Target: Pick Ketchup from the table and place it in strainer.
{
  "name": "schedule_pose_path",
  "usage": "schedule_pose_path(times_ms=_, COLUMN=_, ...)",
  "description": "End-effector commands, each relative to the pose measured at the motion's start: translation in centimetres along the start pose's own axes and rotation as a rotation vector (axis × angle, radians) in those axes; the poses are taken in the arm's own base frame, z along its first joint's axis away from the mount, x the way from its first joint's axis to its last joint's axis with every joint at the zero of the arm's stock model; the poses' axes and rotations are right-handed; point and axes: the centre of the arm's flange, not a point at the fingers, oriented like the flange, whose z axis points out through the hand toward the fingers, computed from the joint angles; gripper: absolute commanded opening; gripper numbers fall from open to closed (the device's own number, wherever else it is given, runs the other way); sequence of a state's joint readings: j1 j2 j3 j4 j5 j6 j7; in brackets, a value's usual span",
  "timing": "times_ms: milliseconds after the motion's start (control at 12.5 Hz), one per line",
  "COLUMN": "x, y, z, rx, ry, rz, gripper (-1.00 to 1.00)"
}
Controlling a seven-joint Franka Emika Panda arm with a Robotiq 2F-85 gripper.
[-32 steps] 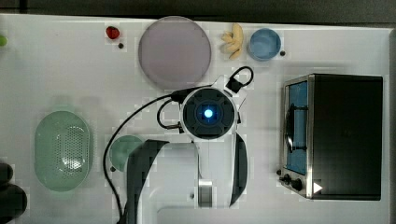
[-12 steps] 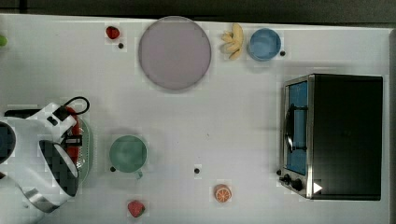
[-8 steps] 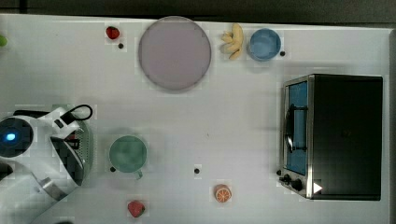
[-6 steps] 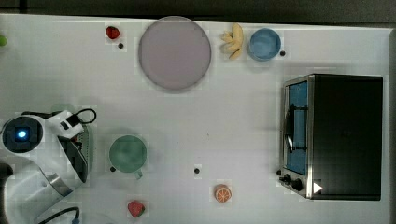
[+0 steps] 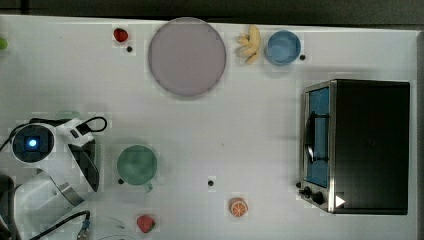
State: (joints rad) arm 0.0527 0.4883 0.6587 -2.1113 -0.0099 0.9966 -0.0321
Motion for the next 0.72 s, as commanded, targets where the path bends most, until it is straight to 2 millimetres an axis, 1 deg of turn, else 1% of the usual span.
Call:
schedule_pose_path(times_ms=80, x=0.7, y=-2.1, z=-5.2, rx=0.051, ry=0.111, rz=0.082, gripper=1.0)
schedule_pose_path(times_ms=240, x=1.2, y=-1.3, z=-8.9, rx=0.028, ry=0.151, rz=0.147, gripper=1.0)
schedule_pose_path(times_ms=400, x=2.2, y=0.5, z=-13.6, rx=-0.033, ry=0.181, rz=0.185, gripper=1.0)
schedule_pose_path(times_ms=560, x=3.8, y=3.1, z=-19.1, rx=-0.076, ry=0.22, rz=0.254, gripper=1.0)
schedule_pose_path(times_ms=640, x=4.9, y=4.9, z=-22.0, rx=-0.091, ry=0.238, rz=0.3, gripper=1.0)
schedule_pose_path(times_ms=720, x=5.9, y=7.0, z=-24.8, rx=-0.11, ry=0.244, rz=0.351, gripper=1.0)
